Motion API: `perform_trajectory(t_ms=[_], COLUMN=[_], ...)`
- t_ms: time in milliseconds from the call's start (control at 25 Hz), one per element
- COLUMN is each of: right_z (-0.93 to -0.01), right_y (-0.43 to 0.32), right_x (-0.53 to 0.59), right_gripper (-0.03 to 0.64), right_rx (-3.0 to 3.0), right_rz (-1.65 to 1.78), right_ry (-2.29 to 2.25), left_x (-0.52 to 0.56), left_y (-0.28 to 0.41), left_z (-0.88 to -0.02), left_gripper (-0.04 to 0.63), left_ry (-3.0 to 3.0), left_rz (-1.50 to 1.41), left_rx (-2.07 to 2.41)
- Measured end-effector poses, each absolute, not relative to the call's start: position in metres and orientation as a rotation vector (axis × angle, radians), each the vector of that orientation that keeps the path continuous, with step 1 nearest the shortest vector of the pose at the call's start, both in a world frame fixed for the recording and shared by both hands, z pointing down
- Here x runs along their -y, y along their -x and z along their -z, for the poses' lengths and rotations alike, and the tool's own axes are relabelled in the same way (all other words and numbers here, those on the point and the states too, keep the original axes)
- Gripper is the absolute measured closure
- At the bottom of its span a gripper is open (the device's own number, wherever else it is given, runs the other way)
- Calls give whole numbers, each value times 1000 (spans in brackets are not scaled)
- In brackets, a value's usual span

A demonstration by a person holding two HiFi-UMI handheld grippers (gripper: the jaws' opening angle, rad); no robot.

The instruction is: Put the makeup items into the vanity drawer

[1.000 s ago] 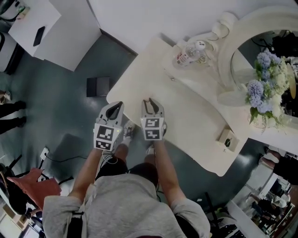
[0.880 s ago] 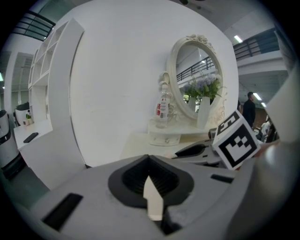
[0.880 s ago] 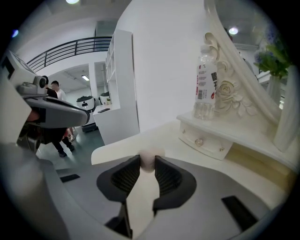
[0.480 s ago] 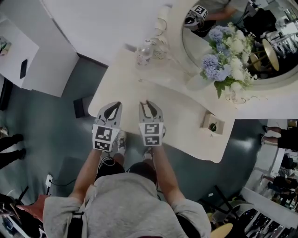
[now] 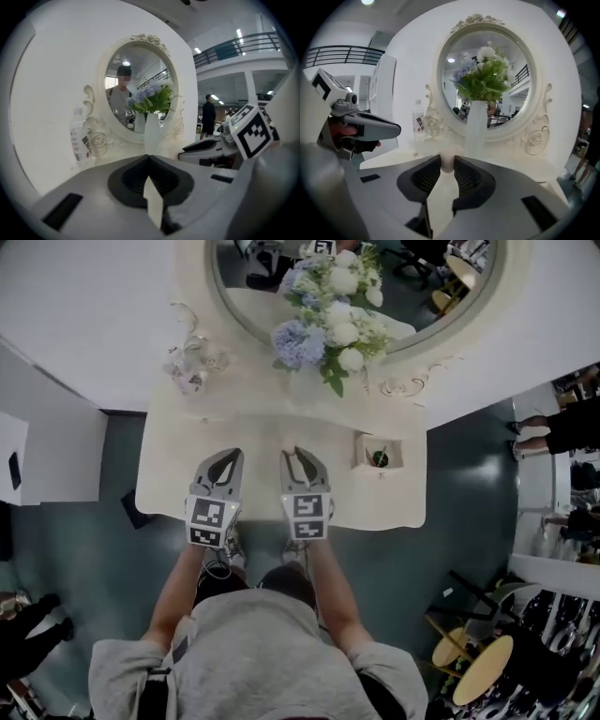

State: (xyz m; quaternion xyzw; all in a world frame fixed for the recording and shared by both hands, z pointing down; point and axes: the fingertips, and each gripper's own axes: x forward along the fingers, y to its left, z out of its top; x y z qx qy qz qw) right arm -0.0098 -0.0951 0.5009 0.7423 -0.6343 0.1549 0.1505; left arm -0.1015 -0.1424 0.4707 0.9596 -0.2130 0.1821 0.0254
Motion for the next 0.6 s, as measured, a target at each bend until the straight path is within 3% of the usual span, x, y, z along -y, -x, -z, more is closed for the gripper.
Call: perform_trajectory(t_ms=[600], right_z=[-528], right_y=[-166], right_x=[-26], right_gripper=[512], right_rx=[1499], right_rz=[-555], right_ry=[-2368], left_x=[54], left_y=[-67], left_z=[-495], left_gripper=[594], left_ry=[-3020], left_rz=[-609], left_rx=[308])
